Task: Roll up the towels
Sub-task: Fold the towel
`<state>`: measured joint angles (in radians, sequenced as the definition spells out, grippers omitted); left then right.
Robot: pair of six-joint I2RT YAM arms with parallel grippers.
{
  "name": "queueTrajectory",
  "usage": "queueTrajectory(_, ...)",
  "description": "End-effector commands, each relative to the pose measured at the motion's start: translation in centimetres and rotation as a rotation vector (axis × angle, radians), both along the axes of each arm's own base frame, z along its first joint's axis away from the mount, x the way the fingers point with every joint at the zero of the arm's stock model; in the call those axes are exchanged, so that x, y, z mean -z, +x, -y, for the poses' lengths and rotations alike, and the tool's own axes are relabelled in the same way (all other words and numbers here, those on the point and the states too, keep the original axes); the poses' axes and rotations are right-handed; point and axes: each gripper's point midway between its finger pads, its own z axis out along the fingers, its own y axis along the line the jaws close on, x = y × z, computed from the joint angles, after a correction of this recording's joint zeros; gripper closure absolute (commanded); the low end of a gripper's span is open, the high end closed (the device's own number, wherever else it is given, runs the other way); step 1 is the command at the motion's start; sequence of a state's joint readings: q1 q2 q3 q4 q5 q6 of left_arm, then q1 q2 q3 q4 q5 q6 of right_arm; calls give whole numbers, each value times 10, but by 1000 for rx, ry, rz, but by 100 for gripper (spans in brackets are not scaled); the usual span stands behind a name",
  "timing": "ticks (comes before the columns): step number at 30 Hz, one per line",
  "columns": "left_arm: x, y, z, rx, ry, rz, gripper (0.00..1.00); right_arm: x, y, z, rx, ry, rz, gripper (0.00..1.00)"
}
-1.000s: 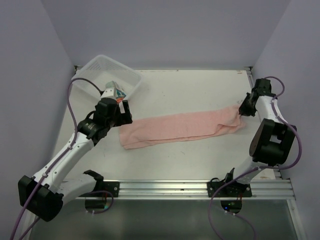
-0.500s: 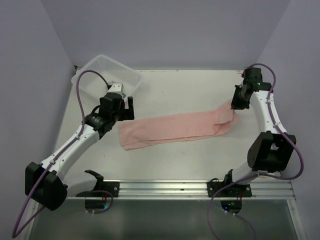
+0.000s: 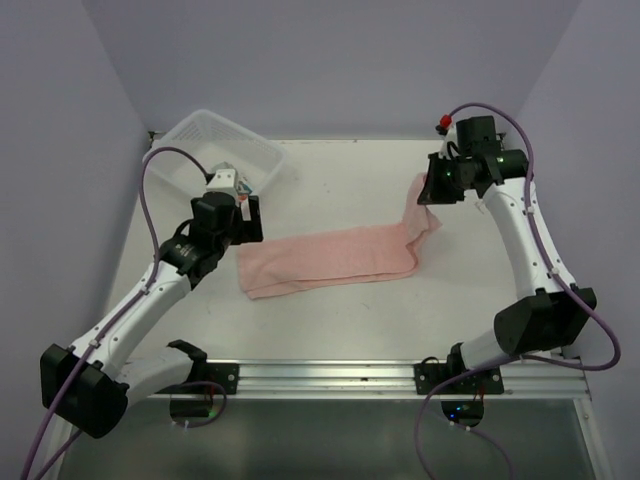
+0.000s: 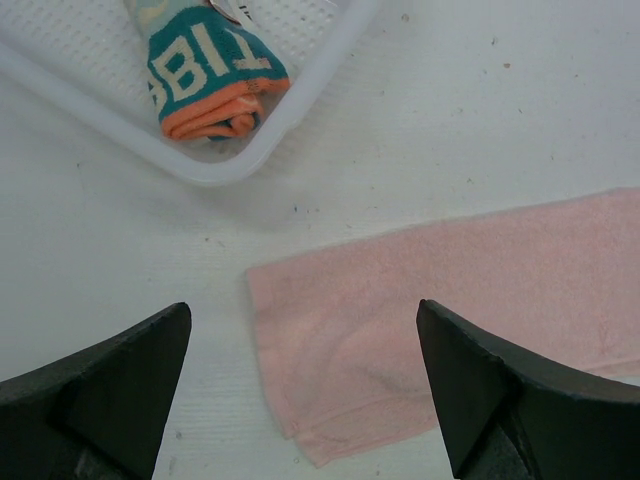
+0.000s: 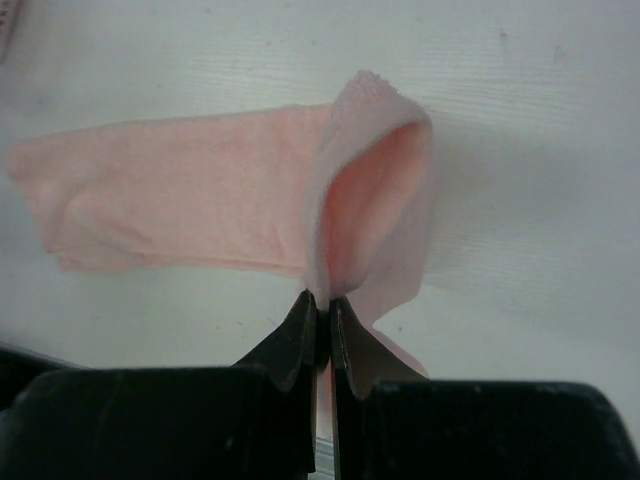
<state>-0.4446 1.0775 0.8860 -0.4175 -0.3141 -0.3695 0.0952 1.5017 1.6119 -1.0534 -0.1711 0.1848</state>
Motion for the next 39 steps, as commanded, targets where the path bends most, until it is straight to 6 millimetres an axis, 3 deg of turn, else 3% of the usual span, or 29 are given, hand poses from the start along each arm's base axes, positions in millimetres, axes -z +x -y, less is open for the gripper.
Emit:
queueTrajectory(1, -23, 8, -11, -42, 6, 94, 2, -34, -9, -50, -116, 139, 54, 100)
queueTrajectory(6, -24, 7, -15, -55, -5, 101, 2, -53, -3, -114, -196, 292, 95, 100)
queueTrajectory(12, -26, 7, -21, -79, -2, 106, 2, -59, -7, -182, -280, 406, 63, 100)
queueTrajectory(19, -27, 8, -25, -95, -13, 110, 2, -38, -16, -266, -363, 501, -4, 100)
queueTrajectory(21, -28, 8, -25, -94, -15, 112, 2, -43, -23, -290, -399, 529, -4, 100)
queueTrajectory(23, -28, 8, -25, -91, -17, 113, 2, -28, -29, -314, -428, 531, -53, 100)
queueTrajectory(25, -27, 8, -24, -90, -17, 111, 2, -27, -29, -332, -456, 543, -62, 100)
queueTrajectory(26, -27, 8, -24, -87, -19, 110, 2, -8, -31, -344, -458, 532, -105, 100)
queueTrajectory(28, -27, 8, -23, -84, -20, 110, 2, -3, -32, -358, -474, 537, -119, 100)
queueTrajectory(29, -27, 7, -24, -86, -19, 109, 2, 12, -36, -369, -485, 528, -152, 100)
queueTrajectory(30, -27, 7, -24, -85, -18, 110, 2, 14, -37, -376, -493, 532, -154, 100)
queueTrajectory(38, -28, 6, -24, -85, -22, 113, 2, 67, -50, -408, -510, 531, -262, 100)
queueTrajectory(39, -32, 5, -25, -88, -26, 123, 2, 72, -51, -411, -515, 533, -272, 94)
